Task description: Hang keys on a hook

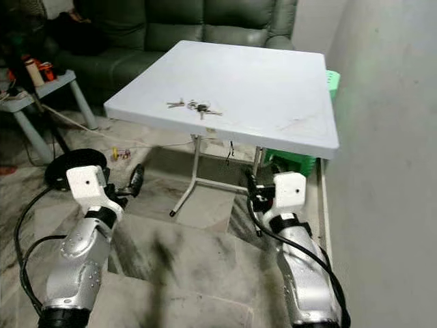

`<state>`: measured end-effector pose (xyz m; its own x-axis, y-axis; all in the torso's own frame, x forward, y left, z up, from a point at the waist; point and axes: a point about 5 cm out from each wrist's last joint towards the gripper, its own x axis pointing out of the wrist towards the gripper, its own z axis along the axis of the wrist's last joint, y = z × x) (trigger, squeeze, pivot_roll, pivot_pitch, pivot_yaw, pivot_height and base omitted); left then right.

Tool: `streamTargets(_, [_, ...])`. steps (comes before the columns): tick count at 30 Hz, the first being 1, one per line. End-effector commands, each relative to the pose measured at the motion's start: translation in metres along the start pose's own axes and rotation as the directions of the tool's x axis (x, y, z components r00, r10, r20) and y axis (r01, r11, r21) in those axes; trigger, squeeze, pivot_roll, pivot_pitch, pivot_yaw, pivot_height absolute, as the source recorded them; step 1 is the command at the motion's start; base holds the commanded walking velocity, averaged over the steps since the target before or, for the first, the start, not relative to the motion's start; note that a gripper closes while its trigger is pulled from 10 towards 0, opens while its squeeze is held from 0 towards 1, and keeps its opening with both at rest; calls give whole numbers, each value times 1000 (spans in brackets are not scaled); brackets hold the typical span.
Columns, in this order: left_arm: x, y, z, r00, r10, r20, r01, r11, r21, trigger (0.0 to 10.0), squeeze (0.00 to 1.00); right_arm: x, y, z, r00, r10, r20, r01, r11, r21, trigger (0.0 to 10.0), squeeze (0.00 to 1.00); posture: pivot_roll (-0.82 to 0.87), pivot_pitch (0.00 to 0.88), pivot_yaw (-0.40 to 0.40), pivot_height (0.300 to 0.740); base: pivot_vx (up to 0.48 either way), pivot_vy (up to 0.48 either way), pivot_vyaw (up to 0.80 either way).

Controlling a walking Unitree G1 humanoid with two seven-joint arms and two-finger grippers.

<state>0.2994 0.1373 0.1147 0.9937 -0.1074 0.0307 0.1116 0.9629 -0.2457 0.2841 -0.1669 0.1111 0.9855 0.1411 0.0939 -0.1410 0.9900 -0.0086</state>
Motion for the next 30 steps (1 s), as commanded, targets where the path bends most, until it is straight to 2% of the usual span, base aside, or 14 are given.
streamTargets(1, [0,6,3,1000,11,-2,-11,1000,15,10000,0,4,4,6,1000,11,25,-11,1000,1,10000,0,6,0,-31,715,0,439,0])
streamTargets(30, [1,8,4,1000,13,2,-13,1000,7,10000,0,1,6,4,1000,6,22,-6,1000,8,10000,0,10,0,-29,715,0,472,0])
